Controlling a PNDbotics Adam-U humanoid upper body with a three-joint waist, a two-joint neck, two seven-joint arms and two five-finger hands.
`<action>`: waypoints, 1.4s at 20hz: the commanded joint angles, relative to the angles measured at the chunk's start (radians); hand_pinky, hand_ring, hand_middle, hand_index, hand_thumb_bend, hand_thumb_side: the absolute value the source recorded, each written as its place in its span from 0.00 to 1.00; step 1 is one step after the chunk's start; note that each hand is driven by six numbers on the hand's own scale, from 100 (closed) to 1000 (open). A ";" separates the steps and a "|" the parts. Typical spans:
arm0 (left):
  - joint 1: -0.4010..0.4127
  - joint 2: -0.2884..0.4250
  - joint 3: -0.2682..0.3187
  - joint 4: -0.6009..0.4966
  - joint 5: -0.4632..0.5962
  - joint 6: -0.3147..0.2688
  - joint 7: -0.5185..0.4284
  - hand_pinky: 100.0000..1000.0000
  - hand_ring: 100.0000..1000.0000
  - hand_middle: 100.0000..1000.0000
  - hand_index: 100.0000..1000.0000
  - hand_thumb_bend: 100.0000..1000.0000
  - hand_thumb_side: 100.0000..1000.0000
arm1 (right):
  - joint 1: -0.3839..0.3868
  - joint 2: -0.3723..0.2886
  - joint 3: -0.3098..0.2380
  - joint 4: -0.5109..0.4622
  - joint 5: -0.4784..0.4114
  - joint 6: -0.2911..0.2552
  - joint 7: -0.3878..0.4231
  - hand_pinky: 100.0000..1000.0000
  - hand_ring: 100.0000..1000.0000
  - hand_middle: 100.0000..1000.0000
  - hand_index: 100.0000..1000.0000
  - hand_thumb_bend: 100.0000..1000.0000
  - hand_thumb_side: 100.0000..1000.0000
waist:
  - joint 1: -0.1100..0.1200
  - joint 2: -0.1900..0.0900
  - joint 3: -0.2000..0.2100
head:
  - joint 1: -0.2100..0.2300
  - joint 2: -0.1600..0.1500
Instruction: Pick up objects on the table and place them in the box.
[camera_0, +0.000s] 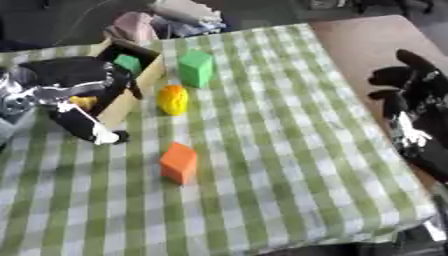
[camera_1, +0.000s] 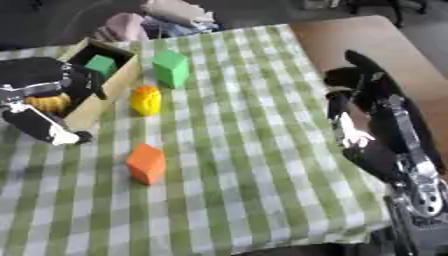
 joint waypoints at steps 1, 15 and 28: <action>-0.016 0.002 -0.021 -0.029 0.019 -0.032 -0.034 0.80 0.74 0.75 0.81 0.39 0.28 | -0.012 -0.019 -0.006 -0.024 0.007 0.002 -0.010 0.67 0.75 0.70 0.94 0.00 0.41 | -0.008 -0.026 -0.004 | 0.002 0.004; -0.046 -0.106 -0.074 0.106 -0.044 -0.123 -0.069 0.85 0.80 0.82 0.86 0.40 0.25 | -0.010 -0.012 0.001 -0.014 0.007 0.001 -0.001 0.66 0.75 0.69 0.94 0.00 0.41 | -0.008 -0.022 -0.019 | 0.003 0.004; -0.063 -0.187 -0.087 0.222 -0.087 -0.156 -0.052 0.81 0.73 0.74 0.80 0.34 0.24 | -0.011 -0.007 0.004 -0.012 0.005 0.001 0.004 0.66 0.75 0.69 0.94 0.00 0.41 | -0.012 -0.016 -0.032 | 0.005 0.004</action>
